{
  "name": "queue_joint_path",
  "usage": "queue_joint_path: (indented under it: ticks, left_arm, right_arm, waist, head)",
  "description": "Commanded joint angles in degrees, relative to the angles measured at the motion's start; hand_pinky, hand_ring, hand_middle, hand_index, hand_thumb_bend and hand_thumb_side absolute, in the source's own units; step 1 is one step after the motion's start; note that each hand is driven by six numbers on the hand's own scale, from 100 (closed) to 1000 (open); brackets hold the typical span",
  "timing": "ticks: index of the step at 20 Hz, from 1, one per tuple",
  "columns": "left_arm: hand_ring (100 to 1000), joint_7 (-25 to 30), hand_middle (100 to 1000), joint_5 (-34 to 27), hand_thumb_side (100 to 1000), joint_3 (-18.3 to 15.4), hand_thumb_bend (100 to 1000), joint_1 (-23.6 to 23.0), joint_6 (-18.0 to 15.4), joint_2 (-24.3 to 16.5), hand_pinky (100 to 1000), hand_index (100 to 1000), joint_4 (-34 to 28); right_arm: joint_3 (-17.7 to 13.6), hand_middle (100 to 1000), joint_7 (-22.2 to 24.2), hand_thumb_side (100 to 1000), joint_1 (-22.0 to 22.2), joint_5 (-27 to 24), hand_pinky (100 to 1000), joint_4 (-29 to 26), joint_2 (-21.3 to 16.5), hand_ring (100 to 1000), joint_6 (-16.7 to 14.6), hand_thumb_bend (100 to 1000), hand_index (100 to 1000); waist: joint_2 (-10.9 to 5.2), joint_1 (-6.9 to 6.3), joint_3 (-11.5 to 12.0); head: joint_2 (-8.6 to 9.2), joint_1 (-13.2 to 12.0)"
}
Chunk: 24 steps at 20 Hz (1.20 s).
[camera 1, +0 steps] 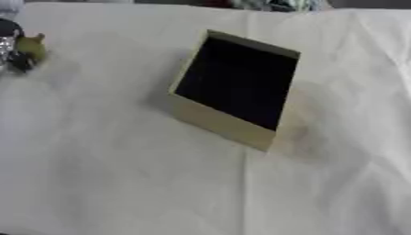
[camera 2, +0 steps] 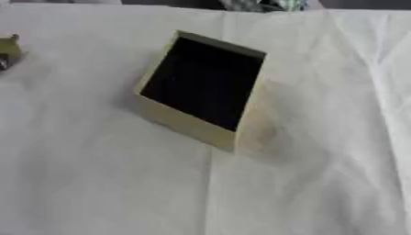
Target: Pick up objects on the table and place them in the box.
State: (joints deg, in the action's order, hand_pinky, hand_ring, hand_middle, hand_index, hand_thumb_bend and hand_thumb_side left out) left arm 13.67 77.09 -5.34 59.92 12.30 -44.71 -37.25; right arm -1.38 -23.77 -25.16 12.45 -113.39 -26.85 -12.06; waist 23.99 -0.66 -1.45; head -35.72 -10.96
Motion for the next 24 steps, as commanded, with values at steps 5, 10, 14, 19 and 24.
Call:
queue_joint_path:
  ticks: [5, 10, 14, 19, 24]
  left_arm:
    - [524, -6.3, 442, 3.6, 100, -0.4, 100, 0.5, -1.0, -1.5, 579, 599, -9.0]
    - [520, -10.5, 441, 0.6, 100, 1.3, 100, -0.5, -3.7, -2.8, 576, 595, -13.5]
    - [523, -13.9, 445, -1.8, 100, 4.4, 100, -1.4, -6.7, -4.2, 578, 600, -18.9]
    - [531, -18.2, 452, -3.5, 100, 8.7, 100, -1.7, -11.1, -4.2, 585, 605, -26.0]
    - [525, -22.3, 444, -6.2, 100, 13.1, 100, 0.1, -15.1, -0.3, 576, 596, -32.6]
  right_arm:
    - [-0.5, 688, -0.3, 597, 0.1, -0.2, 815, -1.2, -0.6, 700, 0.1, 100, 758]
    - [-0.7, 688, -0.5, 596, 0.5, -0.1, 815, -1.2, -0.8, 700, 0.2, 100, 759]
    - [-0.8, 689, -0.5, 592, 0.7, -0.1, 815, -1.2, -1.1, 700, 0.1, 100, 759]
    - [-0.9, 689, -0.6, 587, 0.5, 0.1, 815, -1.2, -1.3, 701, 0.0, 100, 760]
    - [-1.0, 690, -0.6, 585, 0.4, 0.2, 815, -1.2, -1.3, 701, 0.1, 100, 760]
  waist:
    - [-2.11, -0.47, 0.2]
    - [-2.75, -0.8, 0.5]
    - [-3.29, -1.02, 0.7]
    - [-3.68, -1.01, 0.9]
    - [-4.0, -0.94, 1.3]
  head:
    - [-0.82, 0.8]
    - [-1.69, 1.4]
    - [-2.3, 1.4]
    - [-2.63, 1.6]
    - [-2.79, 2.0]
